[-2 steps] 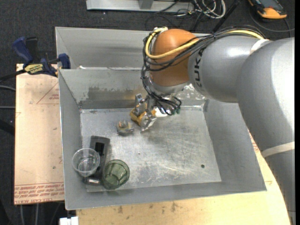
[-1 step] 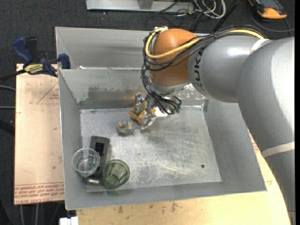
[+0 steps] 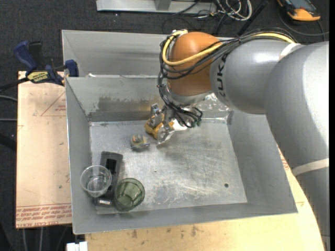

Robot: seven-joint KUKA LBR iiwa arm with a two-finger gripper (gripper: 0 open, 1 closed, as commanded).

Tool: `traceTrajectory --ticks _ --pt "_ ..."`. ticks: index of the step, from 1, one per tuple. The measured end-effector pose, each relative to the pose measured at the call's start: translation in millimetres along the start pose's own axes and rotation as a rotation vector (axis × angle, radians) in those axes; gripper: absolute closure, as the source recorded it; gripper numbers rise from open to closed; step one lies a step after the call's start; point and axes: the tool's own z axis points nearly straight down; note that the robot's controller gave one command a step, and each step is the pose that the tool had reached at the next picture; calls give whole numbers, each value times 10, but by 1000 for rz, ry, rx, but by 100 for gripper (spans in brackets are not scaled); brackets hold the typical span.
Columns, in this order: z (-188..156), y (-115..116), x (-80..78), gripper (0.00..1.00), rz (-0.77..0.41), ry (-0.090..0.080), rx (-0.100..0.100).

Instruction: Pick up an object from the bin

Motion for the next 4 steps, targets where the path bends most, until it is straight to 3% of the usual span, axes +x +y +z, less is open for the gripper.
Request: traceTrajectory --ticks 4 --pt "0 0 0 100 0 0 0"
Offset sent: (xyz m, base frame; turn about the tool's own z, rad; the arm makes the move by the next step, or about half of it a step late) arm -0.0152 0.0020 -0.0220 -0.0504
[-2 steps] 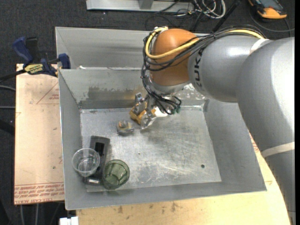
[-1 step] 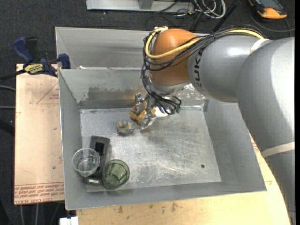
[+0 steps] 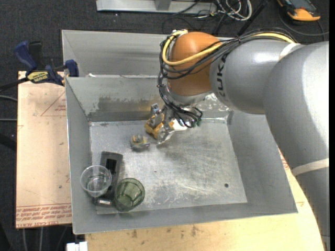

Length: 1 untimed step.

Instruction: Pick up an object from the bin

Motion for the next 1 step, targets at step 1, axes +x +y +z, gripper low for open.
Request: traceTrajectory --ticks 1 --pt "0 0 0 100 0 0 0"
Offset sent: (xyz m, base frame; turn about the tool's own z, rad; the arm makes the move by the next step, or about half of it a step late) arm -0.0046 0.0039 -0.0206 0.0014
